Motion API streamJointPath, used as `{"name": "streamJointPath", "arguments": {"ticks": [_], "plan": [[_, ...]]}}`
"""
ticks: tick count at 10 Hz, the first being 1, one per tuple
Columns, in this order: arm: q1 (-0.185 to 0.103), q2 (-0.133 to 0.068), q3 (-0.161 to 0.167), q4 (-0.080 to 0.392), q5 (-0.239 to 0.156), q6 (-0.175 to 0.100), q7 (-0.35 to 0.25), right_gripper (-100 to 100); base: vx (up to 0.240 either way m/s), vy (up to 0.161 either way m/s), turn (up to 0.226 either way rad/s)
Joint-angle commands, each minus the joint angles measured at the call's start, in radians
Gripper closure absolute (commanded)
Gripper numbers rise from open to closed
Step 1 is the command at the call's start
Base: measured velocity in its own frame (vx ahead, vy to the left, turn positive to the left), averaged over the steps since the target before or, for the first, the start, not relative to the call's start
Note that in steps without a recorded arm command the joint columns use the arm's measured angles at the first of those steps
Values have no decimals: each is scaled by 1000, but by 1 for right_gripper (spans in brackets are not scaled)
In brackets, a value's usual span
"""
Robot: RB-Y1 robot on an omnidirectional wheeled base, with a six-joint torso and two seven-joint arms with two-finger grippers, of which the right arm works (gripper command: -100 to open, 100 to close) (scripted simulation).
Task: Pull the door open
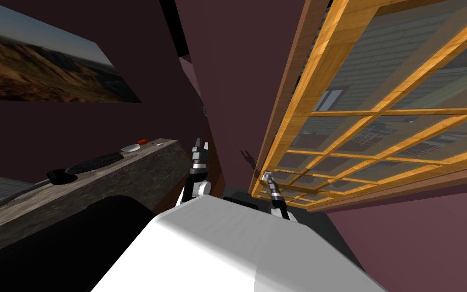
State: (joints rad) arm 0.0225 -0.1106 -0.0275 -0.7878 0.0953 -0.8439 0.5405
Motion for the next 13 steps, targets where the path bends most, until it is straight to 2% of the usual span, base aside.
{"name": "streamJointPath", "arguments": {"ticks": [1, 2, 3, 5, 6, 9, 12, 13], "plan": [[-2, 12, 19, 27, -10, -2, -50, 100, -26, -6, 85], [-2, 12, 19, 27, -10, -2, -59, 100, -21, -6, 45], [-2, 7, 19, 28, -26, -3, -93, 100, -21, 0, 83], [-2, 7, 19, 28, -26, -3, -99, 100, -11, -4, 25], [-1, 3, 19, 30, -41, -4, -139, 100, -14, 1, 68], [-1, -6, 18, 34, -73, -5, -210, 100, -42, -6, 89], [-1, -6, 18, 34, -73, -5, -221, 100, -11, 3, 11], [-1, -10, 18, 36, -89, -6, -263, 100, -16, 4, 72]]}}
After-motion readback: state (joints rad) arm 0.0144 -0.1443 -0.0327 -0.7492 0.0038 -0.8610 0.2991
